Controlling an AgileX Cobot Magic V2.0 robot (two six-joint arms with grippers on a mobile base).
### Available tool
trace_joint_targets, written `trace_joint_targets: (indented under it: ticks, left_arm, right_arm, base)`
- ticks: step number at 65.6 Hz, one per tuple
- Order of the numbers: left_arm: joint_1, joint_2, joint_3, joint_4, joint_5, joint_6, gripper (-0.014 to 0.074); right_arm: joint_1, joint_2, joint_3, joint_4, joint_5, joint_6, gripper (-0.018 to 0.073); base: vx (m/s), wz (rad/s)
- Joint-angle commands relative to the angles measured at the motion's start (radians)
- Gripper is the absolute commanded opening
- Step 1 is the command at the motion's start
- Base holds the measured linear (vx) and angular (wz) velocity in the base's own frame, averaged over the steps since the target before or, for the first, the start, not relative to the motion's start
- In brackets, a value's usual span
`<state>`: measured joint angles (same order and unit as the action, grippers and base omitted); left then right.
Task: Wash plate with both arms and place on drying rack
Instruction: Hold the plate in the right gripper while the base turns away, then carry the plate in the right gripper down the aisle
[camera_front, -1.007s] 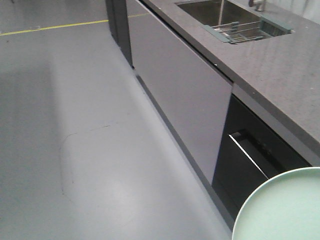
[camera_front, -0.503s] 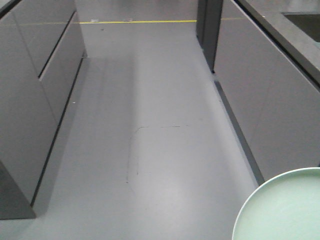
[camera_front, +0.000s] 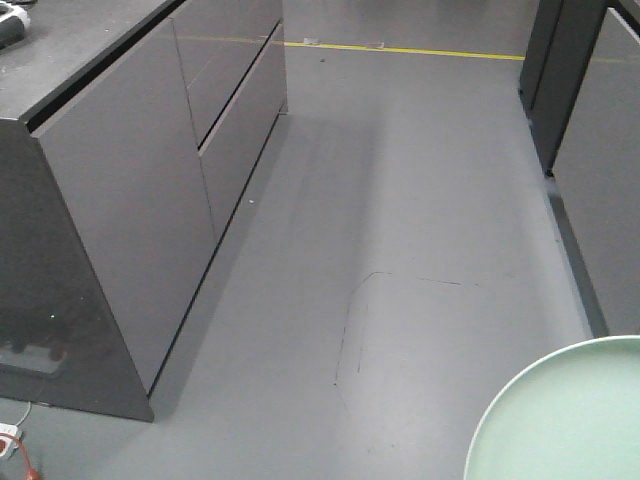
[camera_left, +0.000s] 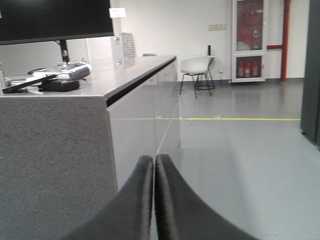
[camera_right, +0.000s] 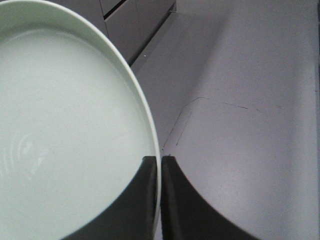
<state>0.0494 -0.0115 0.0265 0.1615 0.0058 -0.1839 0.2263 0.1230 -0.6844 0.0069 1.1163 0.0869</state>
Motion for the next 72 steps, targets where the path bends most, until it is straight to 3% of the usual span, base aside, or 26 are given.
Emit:
trace_joint_targets:
  ticks: [1, 34, 72]
  left_arm:
    - [-0.005, -0.015, 0.020, -0.009, -0.070, -0.005, -0.0005]
    - [-0.010, -0.015, 0.020, -0.009, -0.070, -0.005, -0.0005]
    - [-0.010, -0.015, 0.020, -0.009, -0.070, -0.005, -0.0005]
  right_arm:
    - [-0.004, 0.023, -0.022, -0.007, -0.074, -0.001, -0.0005]
    - [-0.004, 0.023, -0.022, -0.007, -0.074, -0.001, -0.0005]
    - [-0.004, 0.023, -0.022, -0.007, -0.067, -0.001, -0.0005]
  base:
    - [0.19, 0.32]
    - [0.22, 0.14]
    - [0.30, -0.11]
